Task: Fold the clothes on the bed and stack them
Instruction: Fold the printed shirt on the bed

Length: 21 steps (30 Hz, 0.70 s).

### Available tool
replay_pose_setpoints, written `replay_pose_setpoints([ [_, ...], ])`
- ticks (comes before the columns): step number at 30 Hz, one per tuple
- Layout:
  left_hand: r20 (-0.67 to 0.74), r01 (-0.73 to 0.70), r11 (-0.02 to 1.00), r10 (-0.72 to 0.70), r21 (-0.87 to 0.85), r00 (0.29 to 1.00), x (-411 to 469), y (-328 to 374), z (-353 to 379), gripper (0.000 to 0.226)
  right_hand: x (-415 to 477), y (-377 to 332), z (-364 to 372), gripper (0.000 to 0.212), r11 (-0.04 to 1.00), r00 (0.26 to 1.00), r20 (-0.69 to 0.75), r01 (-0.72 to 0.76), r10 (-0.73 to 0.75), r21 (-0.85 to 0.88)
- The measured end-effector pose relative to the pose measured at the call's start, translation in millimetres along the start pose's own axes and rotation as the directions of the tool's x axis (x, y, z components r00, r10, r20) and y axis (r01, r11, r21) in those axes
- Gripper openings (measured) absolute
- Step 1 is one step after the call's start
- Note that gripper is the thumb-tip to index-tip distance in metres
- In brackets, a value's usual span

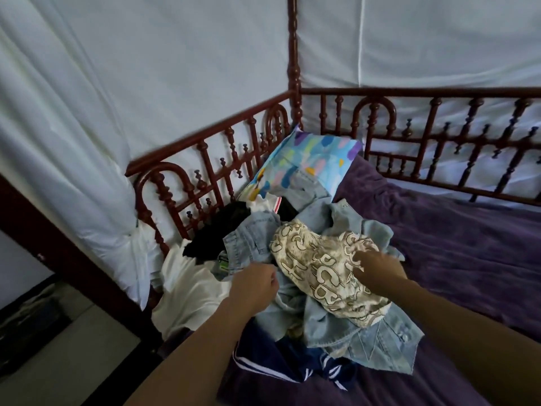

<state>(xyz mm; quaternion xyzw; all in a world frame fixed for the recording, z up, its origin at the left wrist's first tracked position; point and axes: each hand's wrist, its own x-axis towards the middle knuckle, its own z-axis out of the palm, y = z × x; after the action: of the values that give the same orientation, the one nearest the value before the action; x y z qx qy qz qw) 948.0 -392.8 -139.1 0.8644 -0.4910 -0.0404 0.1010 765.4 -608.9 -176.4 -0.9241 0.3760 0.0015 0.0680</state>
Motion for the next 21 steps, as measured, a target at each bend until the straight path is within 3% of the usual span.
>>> replay_pose_setpoints([
  [5,0.113,-0.066,0.998,0.064,0.012,0.991,58,-52,36,0.016,31,-18,49,0.031,0.987,0.975,0.171,-0.153,0.145,0.037],
  [9,0.223,-0.091,0.996,0.091,-0.013,0.970,90,-65,75,0.018,41,-22,90,0.036,0.983,0.953,0.244,-0.173,0.182,-0.057],
  [13,0.339,-0.122,0.990,0.138,-0.067,0.931,108,-64,112,0.021,52,-6,135,0.045,0.952,0.885,0.368,-0.307,0.286,-0.003],
  [16,0.391,-0.146,0.986,0.165,-0.079,0.905,117,-61,139,0.019,58,12,168,0.063,0.936,0.817,0.460,-0.334,0.347,-0.112],
  [19,0.418,-0.191,0.978,0.208,-0.083,0.884,131,-53,167,0.019,63,35,203,0.076,0.915,0.779,0.489,-0.382,0.393,-0.128],
  [21,0.421,-0.261,0.962,0.267,-0.073,0.867,142,-38,187,0.022,62,49,220,0.063,0.923,0.812,0.448,-0.374,0.374,-0.093],
])
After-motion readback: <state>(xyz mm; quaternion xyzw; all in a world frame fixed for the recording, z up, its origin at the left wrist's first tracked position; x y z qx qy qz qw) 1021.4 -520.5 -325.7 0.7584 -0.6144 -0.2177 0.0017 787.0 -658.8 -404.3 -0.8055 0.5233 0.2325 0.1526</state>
